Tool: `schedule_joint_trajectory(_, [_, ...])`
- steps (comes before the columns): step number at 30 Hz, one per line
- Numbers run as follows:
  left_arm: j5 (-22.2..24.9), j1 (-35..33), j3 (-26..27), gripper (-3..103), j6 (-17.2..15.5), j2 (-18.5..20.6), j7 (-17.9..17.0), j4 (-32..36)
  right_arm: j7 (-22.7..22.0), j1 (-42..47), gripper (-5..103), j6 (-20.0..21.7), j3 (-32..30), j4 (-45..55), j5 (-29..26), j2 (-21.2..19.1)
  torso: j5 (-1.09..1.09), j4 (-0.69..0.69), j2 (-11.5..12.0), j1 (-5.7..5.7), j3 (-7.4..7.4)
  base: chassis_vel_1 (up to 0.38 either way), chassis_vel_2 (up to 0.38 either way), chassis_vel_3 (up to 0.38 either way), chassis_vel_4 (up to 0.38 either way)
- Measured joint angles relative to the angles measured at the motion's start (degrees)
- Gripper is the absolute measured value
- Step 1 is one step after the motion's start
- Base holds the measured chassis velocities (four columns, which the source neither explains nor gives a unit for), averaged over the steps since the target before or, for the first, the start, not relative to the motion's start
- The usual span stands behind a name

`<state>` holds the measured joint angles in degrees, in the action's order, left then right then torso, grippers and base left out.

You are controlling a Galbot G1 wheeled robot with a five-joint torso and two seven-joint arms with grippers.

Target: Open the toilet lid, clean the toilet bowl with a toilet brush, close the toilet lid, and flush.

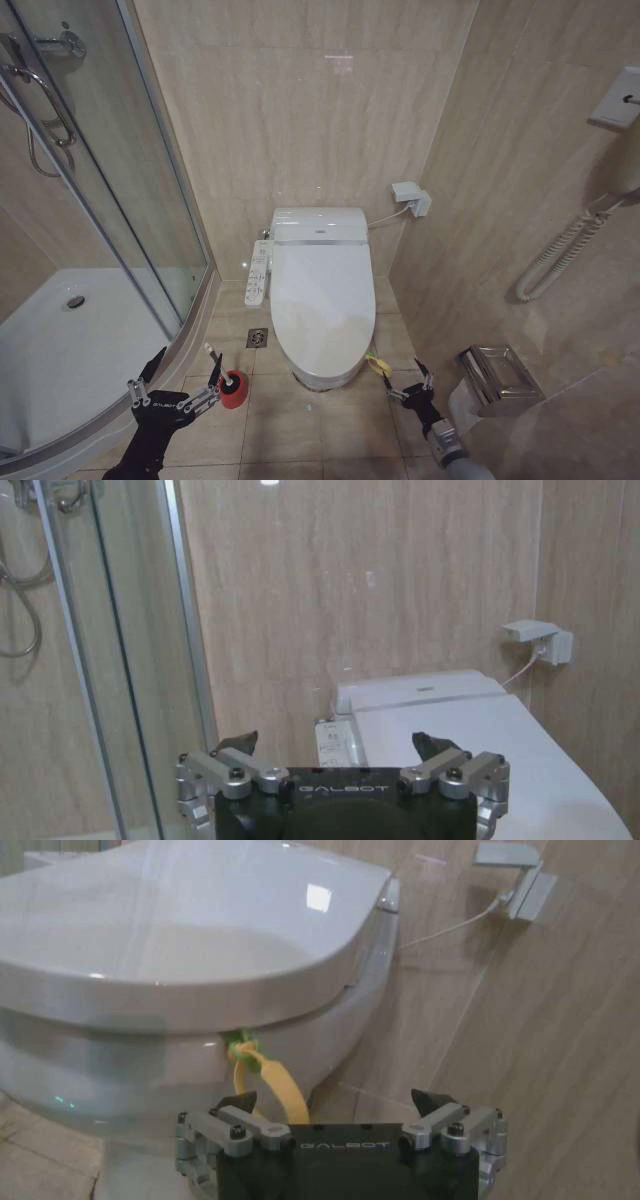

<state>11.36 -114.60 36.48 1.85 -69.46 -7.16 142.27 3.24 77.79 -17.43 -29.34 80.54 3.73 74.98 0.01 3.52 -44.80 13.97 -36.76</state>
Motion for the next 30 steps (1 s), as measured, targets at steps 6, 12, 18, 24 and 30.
schedule_joint_trajectory(6, [0.0,0.0,0.0,100,0.0,0.0,0.0,0.0,-0.2,-2.8,100,-0.3,0.5,-3.4,1.0,0.7,-0.01,0.0,0.0,0.0,0.0,0.0,0.0,0.0,0.0])
schedule_joint_trajectory(12, [0.0,0.0,0.0,100,0.0,0.0,0.0,0.0,-0.3,-5.0,100,-1.0,0.0,-6.2,1.4,2.0,-0.01,-0.01,0.0,0.0,0.0,0.0,0.0,0.0,0.0])
schedule_joint_trajectory(18, [0.0,0.0,0.0,100,0.0,0.0,0.0,0.0,-0.6,-6.9,100,-2.3,-0.8,-9.2,2.2,3.5,-0.01,0.0,0.0,0.0,0.0,0.0,0.0,0.0,0.0])
schedule_joint_trajectory(24, [0.0,0.0,0.0,100,0.0,0.0,0.0,0.0,-2.5,-8.6,100,-2.8,-1.2,-11.2,2.6,4.9,-0.01,0.0,0.0,0.0,0.0,0.0,0.0,0.0,0.0])
schedule_joint_trajectory(30, [0.0,0.0,0.0,100,0.0,0.0,0.0,0.0,-5.0,-10.0,100,-2.3,-1.5,-11.9,2.8,5.6,-0.01,0.0,0.0,0.0,0.0,0.0,0.0,0.0,0.0])
